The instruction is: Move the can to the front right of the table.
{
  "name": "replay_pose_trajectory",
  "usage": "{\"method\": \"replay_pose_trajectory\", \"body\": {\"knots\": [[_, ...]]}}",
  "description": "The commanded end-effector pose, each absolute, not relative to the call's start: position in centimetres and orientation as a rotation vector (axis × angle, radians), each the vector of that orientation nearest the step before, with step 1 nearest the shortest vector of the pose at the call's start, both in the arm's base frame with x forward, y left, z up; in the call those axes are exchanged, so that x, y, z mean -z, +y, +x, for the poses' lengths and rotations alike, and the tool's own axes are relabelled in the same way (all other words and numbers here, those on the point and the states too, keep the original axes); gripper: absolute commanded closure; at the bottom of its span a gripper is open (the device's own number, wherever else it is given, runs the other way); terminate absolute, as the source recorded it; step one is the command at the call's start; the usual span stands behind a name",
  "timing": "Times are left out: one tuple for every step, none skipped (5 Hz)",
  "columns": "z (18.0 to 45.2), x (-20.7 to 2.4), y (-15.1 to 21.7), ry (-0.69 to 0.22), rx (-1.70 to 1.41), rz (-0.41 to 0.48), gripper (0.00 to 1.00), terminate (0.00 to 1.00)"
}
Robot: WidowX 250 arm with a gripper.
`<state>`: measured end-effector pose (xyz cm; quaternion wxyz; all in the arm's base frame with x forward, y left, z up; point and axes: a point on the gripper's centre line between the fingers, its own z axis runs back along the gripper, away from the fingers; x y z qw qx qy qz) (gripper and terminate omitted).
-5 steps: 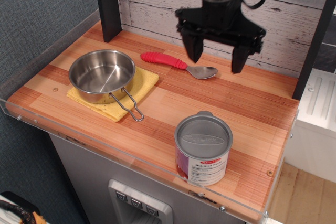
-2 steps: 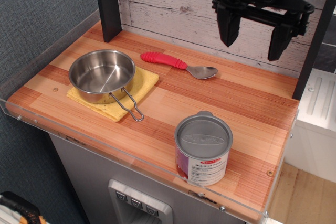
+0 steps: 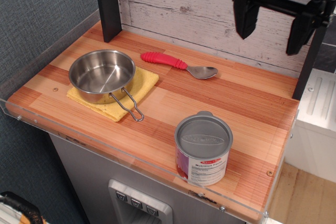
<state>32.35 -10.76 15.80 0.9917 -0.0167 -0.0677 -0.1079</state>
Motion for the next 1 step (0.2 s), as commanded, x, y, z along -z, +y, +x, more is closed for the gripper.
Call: {"method": "replay_pose_trajectory", "body": {"knots": [[31.62,-19.07,-11.7,-0.181,0.306,-0.051,0.0,1.0]]}}
